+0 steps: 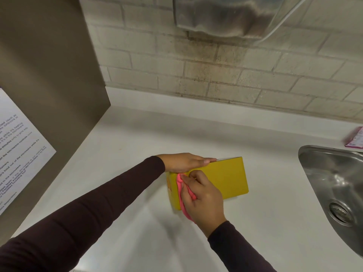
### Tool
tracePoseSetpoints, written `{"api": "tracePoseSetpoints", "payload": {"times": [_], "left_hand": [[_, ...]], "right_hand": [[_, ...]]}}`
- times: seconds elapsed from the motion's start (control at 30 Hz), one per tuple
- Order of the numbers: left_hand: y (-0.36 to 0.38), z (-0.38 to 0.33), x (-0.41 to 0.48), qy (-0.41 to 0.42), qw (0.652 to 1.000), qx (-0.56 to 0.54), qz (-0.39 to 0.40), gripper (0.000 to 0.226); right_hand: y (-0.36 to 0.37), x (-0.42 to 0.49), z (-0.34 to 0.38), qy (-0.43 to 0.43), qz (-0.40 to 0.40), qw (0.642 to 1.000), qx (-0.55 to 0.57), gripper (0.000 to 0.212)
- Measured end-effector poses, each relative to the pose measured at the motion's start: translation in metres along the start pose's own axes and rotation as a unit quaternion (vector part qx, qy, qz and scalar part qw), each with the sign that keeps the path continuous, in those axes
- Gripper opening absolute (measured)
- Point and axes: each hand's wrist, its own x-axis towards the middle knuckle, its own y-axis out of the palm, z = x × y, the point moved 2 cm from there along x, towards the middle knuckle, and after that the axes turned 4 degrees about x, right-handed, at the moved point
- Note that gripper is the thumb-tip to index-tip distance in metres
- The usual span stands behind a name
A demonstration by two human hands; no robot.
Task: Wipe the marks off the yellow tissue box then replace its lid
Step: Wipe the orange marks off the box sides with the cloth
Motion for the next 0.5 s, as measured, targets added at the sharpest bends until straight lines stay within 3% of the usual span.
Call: {"api": "tracePoseSetpoints", "payload": {"times": [0.5], "left_hand": [[0.001,0.001,0.002,-0.016,1.000,0.000,-0.012,0.043]], "right_hand": [[-0.010,-0.023,-0.012,-0.112,0.168,0.979,-0.034,0.025]]}}
